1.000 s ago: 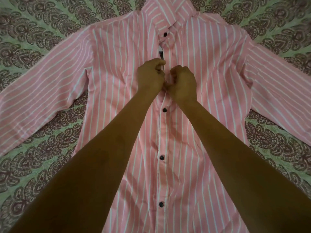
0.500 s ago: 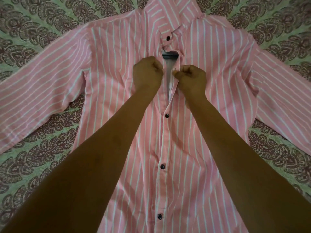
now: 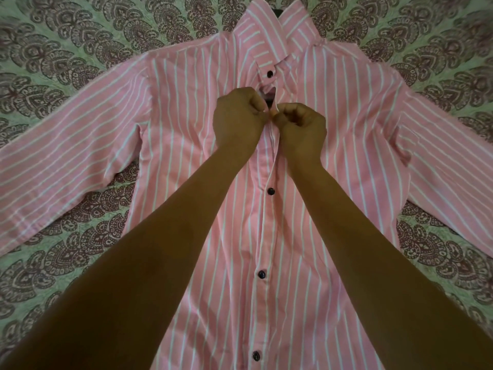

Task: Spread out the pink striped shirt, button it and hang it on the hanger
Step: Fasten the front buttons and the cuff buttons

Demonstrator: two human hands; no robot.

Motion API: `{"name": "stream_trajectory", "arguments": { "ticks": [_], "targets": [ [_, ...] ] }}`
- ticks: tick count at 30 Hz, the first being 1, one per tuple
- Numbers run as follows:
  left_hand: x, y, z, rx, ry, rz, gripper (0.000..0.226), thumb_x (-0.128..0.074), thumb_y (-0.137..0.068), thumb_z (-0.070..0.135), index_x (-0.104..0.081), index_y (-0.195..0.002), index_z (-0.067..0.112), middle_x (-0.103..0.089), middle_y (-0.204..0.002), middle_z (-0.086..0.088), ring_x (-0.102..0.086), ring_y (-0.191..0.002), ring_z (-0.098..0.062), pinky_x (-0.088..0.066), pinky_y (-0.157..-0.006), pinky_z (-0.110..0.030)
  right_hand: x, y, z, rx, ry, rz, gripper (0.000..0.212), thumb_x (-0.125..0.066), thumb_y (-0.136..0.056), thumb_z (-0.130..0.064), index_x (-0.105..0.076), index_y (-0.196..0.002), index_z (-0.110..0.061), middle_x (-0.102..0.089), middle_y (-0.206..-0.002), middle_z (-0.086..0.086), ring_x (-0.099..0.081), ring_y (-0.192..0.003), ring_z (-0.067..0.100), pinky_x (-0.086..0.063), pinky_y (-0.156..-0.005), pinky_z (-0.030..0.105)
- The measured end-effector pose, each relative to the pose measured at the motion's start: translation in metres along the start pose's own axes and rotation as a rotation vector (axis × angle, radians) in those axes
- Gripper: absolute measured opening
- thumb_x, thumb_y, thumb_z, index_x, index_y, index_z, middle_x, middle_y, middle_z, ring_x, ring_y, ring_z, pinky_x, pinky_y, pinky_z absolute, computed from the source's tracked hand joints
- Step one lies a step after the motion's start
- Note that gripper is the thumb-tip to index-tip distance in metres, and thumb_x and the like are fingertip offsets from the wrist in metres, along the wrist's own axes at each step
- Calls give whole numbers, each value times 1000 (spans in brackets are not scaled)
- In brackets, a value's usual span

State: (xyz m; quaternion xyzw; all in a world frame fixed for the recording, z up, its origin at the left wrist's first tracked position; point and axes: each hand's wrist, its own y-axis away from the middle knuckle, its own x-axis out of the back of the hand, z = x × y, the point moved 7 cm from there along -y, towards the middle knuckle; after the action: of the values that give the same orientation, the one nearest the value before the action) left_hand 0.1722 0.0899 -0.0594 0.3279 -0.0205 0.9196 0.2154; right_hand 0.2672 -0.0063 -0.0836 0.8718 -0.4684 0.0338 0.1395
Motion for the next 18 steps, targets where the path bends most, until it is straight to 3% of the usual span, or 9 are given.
{"name": "stream_trajectory", "arguments": {
  "ticks": [4, 5, 7, 10, 14, 18],
  "targets": [
    [0, 1, 4, 13, 60, -13, 33, -63, -70, 4, -49, -56, 30, -52, -58, 16, -55, -58, -4, -42, -55, -9, 1, 1, -3, 59, 18, 42, 14, -63, -75, 4, -71, -84, -3, -66, -74, 1, -65, -76, 18, -54, -81, 33],
    [-1, 1, 0, 50, 130, -15, 30, -62, -69, 2, -53, -57, 28, -56, -58, 13, -59, -58, -5, -48, -60, -12, 2, 0, 0, 48, 19, 56, 13, -64, -74, 3, -71, -84, -2, -66, -74, 2, -65, -76, 18, -54, -82, 35],
    [-2, 0, -9, 134, 275, -23, 26, -62, -68, -1, -60, -58, 23, -65, -62, 1, -67, -64, -18, -57, -72, -30, 3, -3, 5, 17, 5, 65, 12, -66, -75, 2, -71, -85, -1, -66, -73, 2, -64, -76, 17, -54, -83, 35],
    [-4, 4, -16, 227, 392, -50, 23, -62, -71, -6, -64, -63, 15, -66, -64, -8, -67, -62, -23, -59, -72, -40, 0, -4, 11, -44, -74, 11, 15, -64, -77, 6, -70, -90, 2, -66, -75, 1, -65, -80, 20, -54, -86, 34],
    [-2, 4, -15, 245, 402, -46, 27, -61, -71, -8, -63, -60, 17, -64, -57, -3, -65, -60, -22, -59, -71, -38, -4, -2, 16, -124, -176, -43, 15, -61, -79, 7, -69, -90, 0, -67, -84, 12, -66, -93, 31, -52, -92, 43],
    [-3, 0, -13, 201, 302, -47, 28, -64, -68, -3, -62, -55, 23, -65, -60, -2, -68, -70, -27, -58, -75, -41, -3, -1, 19, -172, -235, -57, 19, -59, -79, 8, -68, -79, -10, -67, -83, 12, -65, -93, 33, -49, -94, 48]
  ]
}}
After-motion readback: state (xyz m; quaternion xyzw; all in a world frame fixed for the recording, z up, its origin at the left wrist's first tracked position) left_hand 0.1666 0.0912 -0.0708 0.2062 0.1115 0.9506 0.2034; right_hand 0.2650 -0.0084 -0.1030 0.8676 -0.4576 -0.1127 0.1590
